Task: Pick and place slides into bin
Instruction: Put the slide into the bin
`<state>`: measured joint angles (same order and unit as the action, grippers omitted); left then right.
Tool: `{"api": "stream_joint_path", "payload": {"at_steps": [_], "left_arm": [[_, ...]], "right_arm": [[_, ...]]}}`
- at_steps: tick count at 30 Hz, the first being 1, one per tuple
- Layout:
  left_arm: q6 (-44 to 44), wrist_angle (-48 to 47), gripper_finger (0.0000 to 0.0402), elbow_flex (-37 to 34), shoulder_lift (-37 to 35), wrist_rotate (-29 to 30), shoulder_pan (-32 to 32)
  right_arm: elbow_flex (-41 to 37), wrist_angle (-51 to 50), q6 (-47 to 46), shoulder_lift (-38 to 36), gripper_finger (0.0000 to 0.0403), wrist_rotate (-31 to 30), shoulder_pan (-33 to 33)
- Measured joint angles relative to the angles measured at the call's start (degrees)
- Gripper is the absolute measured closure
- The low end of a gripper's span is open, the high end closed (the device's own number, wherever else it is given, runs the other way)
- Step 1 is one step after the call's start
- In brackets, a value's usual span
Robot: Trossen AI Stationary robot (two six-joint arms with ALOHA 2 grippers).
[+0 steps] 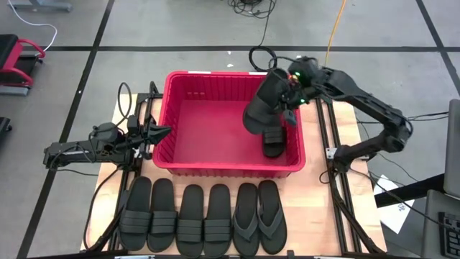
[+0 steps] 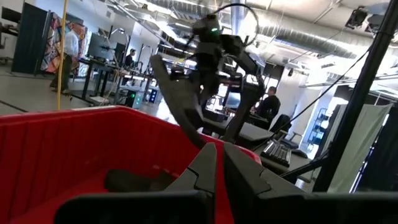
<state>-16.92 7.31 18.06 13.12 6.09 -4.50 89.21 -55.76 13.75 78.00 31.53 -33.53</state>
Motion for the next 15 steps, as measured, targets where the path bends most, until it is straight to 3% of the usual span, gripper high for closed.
{"api": "stream_joint_path", "payload": {"at_steps": [5, 10, 15], "left_arm": [[-1.10, -0.22, 0.0378, 0.00, -0.02, 0.00, -0.01], [0.08, -1.90, 0.0378, 0.00, 0.00, 0.02, 0.01], [0.12, -2.07, 0.0378, 0.00, -0.02, -0.01, 0.00]], "right_arm": [[0.00, -5.79, 11.24, 6.40, 0.0400, 7.29, -3.88], [-0.02, -10.95, 19.73, 11.88, 0.0400, 6.70, -4.31], [-0.02, -9.82, 20.79, 16.13, 0.0400, 2.59, -3.49]]}}
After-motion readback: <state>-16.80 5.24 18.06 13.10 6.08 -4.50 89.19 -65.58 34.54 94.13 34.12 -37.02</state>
